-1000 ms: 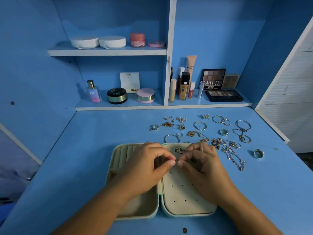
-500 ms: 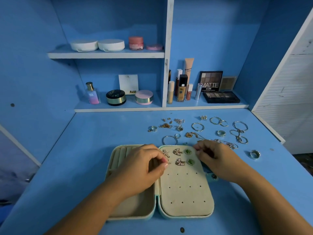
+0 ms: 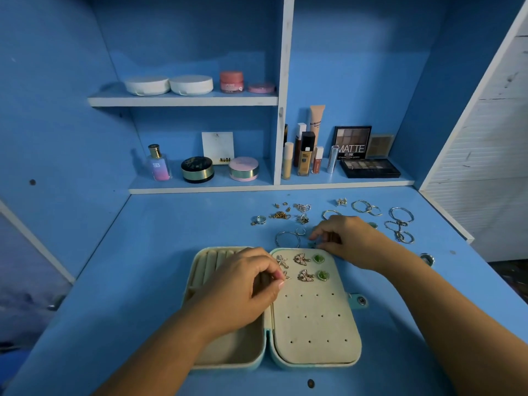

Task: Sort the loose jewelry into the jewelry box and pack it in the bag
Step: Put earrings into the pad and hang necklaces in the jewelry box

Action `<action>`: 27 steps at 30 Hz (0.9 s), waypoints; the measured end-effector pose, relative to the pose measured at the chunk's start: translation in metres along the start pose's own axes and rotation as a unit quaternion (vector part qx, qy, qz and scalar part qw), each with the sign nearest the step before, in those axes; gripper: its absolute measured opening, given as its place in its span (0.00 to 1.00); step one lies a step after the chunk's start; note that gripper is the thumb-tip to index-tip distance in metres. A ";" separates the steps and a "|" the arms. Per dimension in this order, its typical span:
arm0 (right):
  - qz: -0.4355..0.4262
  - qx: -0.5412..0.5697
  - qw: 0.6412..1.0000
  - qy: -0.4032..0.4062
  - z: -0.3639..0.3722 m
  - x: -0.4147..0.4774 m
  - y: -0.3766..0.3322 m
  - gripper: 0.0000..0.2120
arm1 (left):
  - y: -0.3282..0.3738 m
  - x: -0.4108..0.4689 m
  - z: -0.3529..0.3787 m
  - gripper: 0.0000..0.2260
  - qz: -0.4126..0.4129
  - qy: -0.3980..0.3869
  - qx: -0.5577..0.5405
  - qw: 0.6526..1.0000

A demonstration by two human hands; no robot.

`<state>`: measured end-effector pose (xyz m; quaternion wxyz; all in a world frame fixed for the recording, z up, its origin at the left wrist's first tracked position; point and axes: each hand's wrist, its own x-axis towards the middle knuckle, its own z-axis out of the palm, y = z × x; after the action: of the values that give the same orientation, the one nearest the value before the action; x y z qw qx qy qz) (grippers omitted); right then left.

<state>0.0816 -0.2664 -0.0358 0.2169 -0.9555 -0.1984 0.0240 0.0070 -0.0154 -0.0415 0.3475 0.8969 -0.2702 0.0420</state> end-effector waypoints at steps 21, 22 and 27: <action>-0.051 -0.011 0.993 0.106 0.015 0.013 0.017 0.07 | -0.007 0.003 0.000 0.01 0.014 0.015 -0.037 0.999; -0.041 -0.006 0.993 0.113 0.014 0.012 0.018 0.08 | -0.007 0.004 0.000 0.01 0.013 0.014 -0.039 0.999; 0.002 0.029 0.987 0.155 0.004 0.003 0.020 0.10 | -0.008 0.005 0.000 0.01 0.016 0.014 -0.040 0.999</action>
<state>0.0914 -0.2805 -0.0478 0.2729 -0.9414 -0.1593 -0.1181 0.0153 -0.0129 -0.0455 0.3859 0.8773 -0.2811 0.0493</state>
